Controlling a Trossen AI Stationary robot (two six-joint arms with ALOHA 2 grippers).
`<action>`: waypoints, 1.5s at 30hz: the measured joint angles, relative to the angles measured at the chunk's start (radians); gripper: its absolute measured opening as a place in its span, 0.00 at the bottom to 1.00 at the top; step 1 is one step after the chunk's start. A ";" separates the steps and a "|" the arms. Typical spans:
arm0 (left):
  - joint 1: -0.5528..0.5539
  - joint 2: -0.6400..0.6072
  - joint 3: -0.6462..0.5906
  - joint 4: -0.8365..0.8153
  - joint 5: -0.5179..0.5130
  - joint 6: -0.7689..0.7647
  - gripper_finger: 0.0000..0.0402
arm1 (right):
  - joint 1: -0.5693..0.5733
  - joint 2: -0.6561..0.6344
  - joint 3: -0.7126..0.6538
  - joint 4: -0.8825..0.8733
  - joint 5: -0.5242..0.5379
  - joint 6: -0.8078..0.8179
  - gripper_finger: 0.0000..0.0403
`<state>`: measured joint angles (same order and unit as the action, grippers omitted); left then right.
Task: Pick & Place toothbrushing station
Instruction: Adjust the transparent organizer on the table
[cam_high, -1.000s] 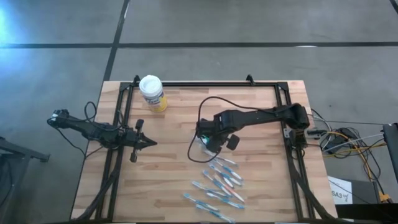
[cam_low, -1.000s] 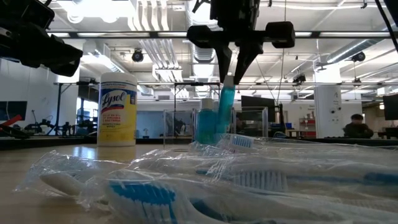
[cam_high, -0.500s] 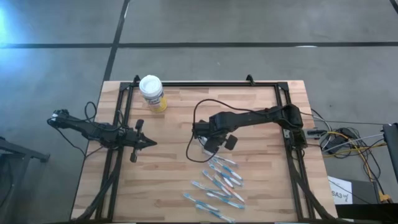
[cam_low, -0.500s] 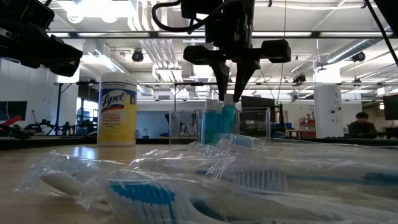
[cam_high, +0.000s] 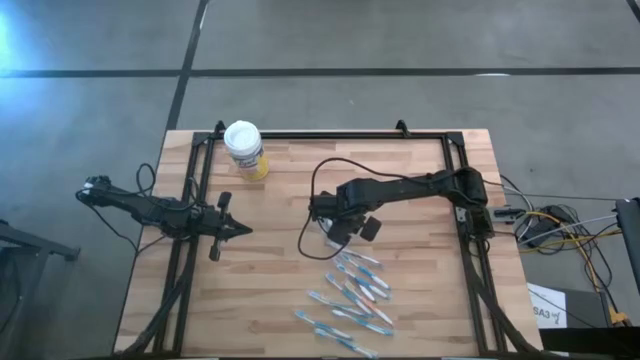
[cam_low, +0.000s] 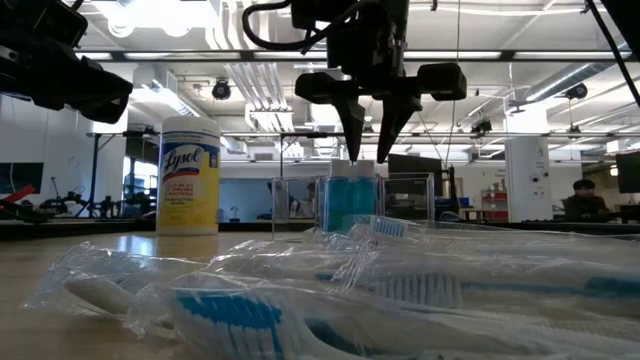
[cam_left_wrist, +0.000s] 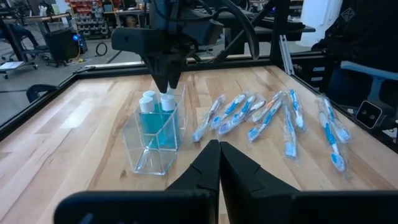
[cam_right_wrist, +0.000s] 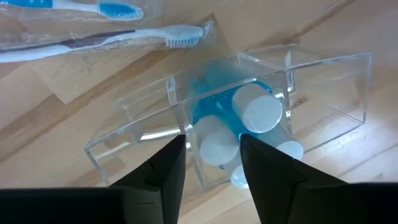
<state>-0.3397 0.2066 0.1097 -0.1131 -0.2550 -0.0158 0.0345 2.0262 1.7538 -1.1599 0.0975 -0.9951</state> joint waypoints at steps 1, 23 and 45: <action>0.000 0.000 0.000 0.000 0.000 -0.001 0.02 | -0.001 0.000 0.000 0.000 0.004 0.010 0.38; 0.000 0.000 0.000 0.000 -0.003 -0.096 0.02 | -0.016 -0.266 0.029 -0.025 -0.128 0.660 0.31; 0.005 0.307 -0.058 0.347 -0.236 -0.443 0.01 | 0.326 -0.544 -0.870 1.088 0.331 1.221 0.02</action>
<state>-0.3343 0.5131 0.0519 0.2340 -0.4908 -0.4587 0.3608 1.4826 0.8835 -0.0717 0.4283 0.2263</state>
